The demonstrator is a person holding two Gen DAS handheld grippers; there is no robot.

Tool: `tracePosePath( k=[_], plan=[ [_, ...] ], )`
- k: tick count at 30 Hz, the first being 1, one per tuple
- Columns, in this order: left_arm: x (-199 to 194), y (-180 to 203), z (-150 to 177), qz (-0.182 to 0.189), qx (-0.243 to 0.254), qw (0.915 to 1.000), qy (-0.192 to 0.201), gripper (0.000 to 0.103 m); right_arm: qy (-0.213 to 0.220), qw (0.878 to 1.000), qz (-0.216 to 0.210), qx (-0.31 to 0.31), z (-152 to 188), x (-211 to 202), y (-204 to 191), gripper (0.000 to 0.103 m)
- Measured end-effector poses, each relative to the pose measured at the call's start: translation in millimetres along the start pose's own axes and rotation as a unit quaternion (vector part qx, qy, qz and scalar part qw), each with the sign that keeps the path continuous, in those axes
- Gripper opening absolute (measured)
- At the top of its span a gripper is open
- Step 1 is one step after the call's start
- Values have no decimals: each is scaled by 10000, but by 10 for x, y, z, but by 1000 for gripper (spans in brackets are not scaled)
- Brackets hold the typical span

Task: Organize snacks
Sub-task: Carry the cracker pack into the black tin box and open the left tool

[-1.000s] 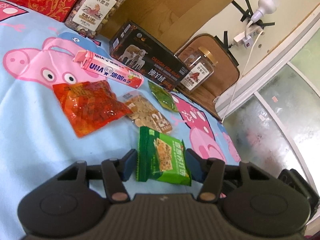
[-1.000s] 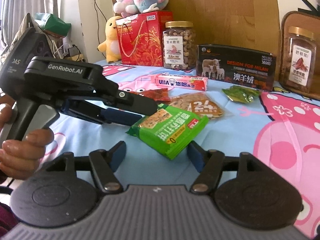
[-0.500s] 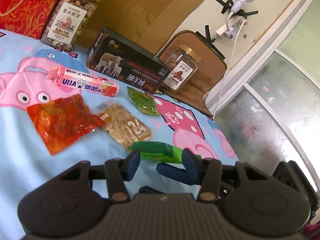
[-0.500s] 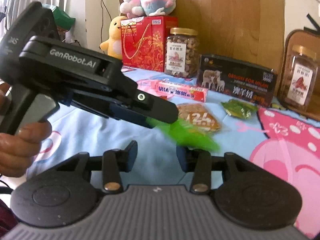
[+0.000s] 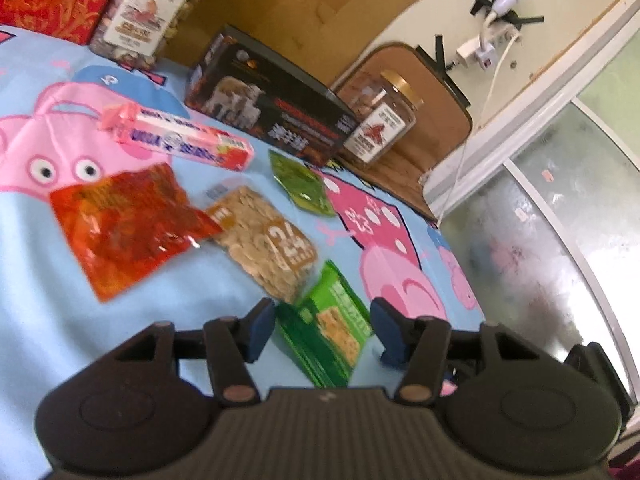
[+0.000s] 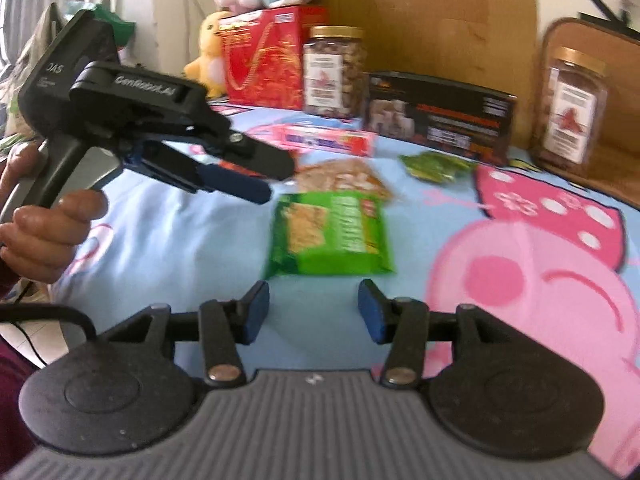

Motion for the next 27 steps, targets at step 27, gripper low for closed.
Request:
tracePosePath(
  k=[27],
  plan=[
    [-218,418,-1003,-457,699,9948,583,44,1332,9905,269,-229,-1047,7,388,50]
  ],
)
Point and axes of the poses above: each gripper's, at about its wrist camera, not at the fingertips, and x roughly the way its jaws point, y to its right, z to its underside, the point moved 4 cm from there along x, roughly the way its jaws point, and after that the axes turned 14 degrees about -y, right-handed, at the moved point
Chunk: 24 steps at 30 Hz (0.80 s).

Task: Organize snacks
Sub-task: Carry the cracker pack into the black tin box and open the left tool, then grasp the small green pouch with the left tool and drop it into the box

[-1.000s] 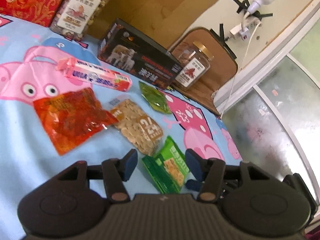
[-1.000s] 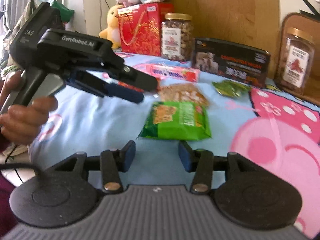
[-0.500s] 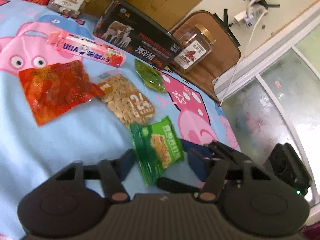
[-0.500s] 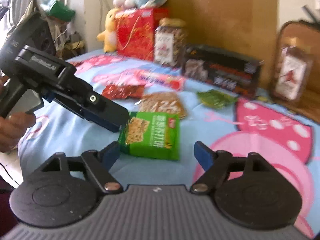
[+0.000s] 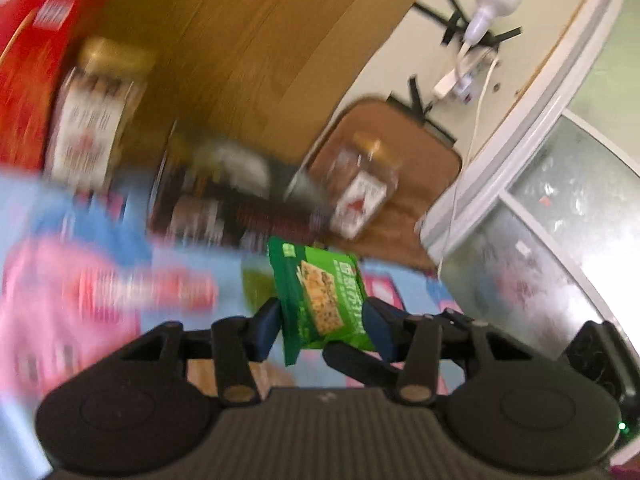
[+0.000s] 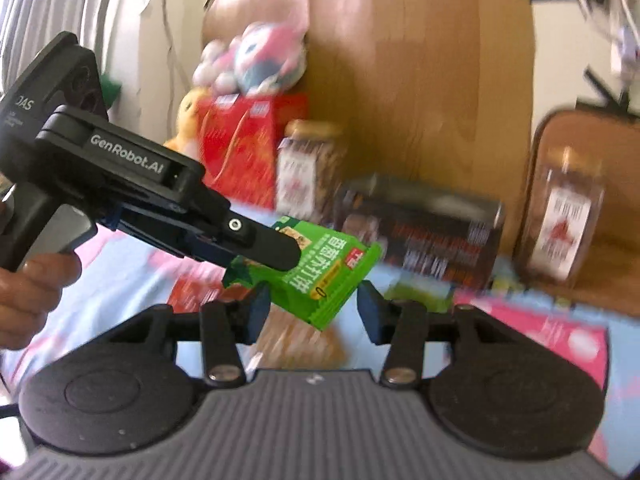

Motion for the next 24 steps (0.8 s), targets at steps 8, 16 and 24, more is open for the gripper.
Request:
tracePosePath(
  k=[8,16,24],
  plan=[
    [482,-254,-1016,-529,17,9979,376,60,267,9988,417,66,-693,729,478,64],
    [400,-404,-785,-276,-237,9981,503,61,-173,9943,-164,1036,-289,613,860,64],
    [657,-328,-317,201,-449,9981,-378,58,-1113,9793,-444,1629,202,728,910,64]
  ],
)
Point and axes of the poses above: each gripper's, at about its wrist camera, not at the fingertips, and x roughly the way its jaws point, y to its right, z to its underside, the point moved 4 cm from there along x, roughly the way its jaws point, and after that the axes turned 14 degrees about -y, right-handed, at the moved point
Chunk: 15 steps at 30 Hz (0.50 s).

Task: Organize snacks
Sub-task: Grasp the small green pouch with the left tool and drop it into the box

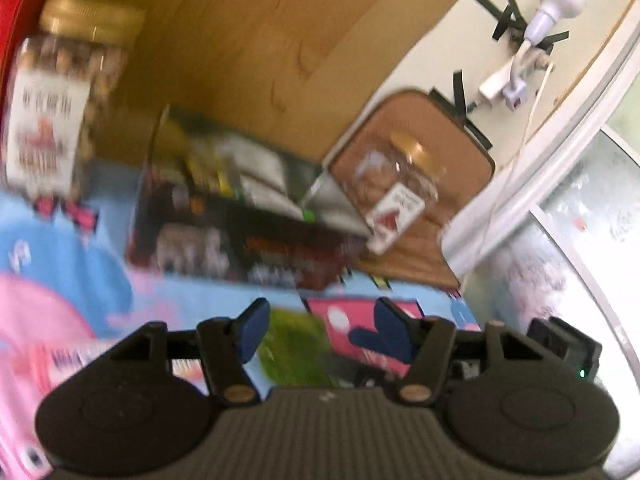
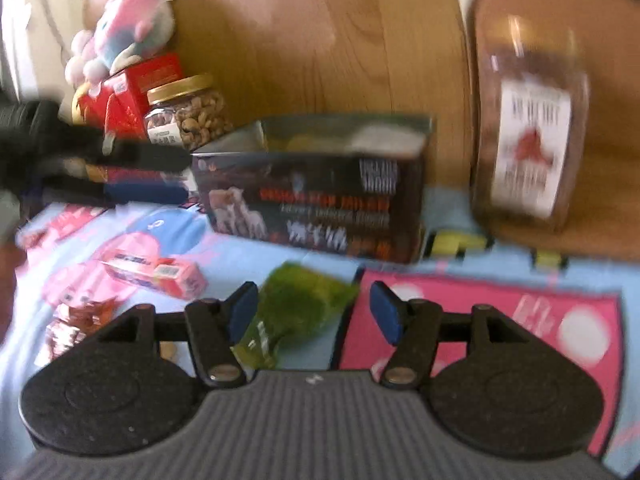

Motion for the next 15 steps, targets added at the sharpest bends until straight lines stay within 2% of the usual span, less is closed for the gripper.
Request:
tracePosePath(
  k=[2,5,8,13,15],
  plan=[
    [38,-8,72,15,-91,9999,-46,58,61,9987,-279,414,103,-91,75,63],
    [127,-53,156,-25,-222,9995,-220,58,89,9975,-339,622,218,-140,99,54],
    [247,-83,239,-232,-273,9986,-393,58,125,9988,-44,463,168,-94,87,54],
    [367,-66,345,-432,-252,9978,-425,63,55,9943,-481,953,-56,173,280,48],
    [387,-62,344,-402,-308,9980,-377,63,-82,9924,-702,1004,-87,231,290,30]
  ],
)
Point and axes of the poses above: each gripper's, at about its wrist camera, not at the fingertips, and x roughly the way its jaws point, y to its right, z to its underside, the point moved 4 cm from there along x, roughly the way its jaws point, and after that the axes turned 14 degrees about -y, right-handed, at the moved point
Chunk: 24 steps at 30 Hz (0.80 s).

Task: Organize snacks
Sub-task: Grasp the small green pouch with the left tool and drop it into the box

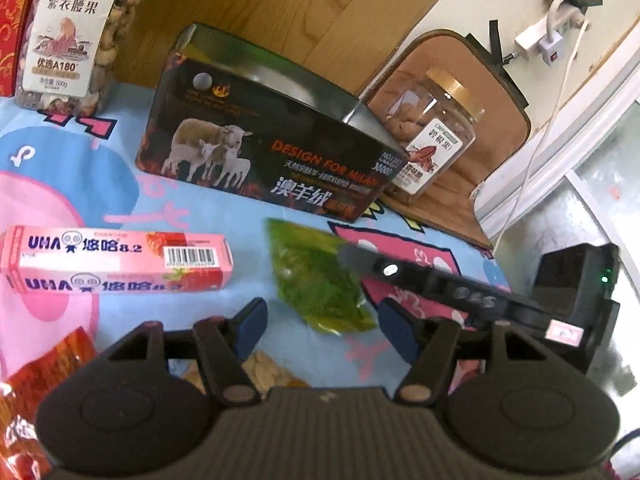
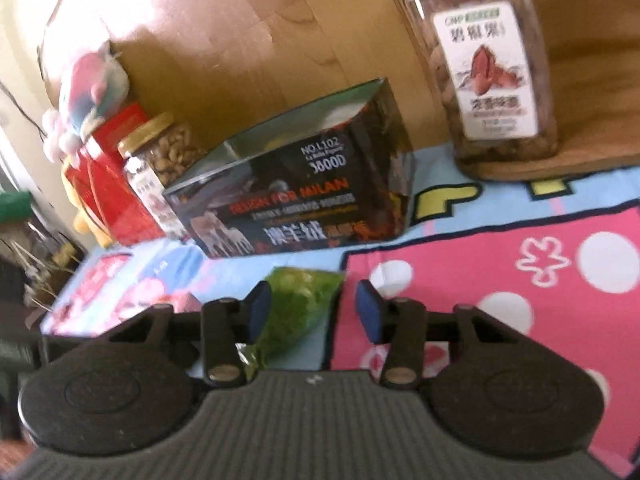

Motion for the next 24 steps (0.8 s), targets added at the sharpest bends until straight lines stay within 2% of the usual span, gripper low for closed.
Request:
tracePosePath(
  k=[1,2,3,4,5,7,11,15,20,22,24],
  plan=[
    [4,-9,2,27,-40,10000,25,63,-104,9999,-60,6,10,25,-8,14],
    [5,-20,-4,17,-81,9999,84,58,-222,9996,-166,26,20,52,-16,7],
    [12,-35,-7,-32,-105,9999,119,53,-220,9996,-145,49,34,47,-18,7],
    [9,-51,-8,-68,-121,9998,135,42,-189,9997,-144,48,45,26,-23,4],
    [4,-67,-10,-36,-176,9998,99,38,-152,9996,-199,87,62,4,-18,3],
    [-38,-71,2,167,-286,9994,66,38,-108,9990,-344,252,114,-51,-10,3],
    [-231,72,2,253,-57,9990,354,38,32,9993,-328,154,205,-186,-110,3],
    [-389,191,-132,326,76,9978,569,38,370,9989,-301,6,154,-368,-250,3],
    [-549,318,-641,180,364,9945,960,40,984,9945,-202,-307,-303,-548,-442,3],
    [-534,287,-899,-25,358,9928,1145,40,1227,9915,-143,-414,-557,-545,-513,3],
    [-452,195,-1135,-205,317,9914,1252,46,1419,9880,11,-616,-817,-432,-556,3]
  ],
)
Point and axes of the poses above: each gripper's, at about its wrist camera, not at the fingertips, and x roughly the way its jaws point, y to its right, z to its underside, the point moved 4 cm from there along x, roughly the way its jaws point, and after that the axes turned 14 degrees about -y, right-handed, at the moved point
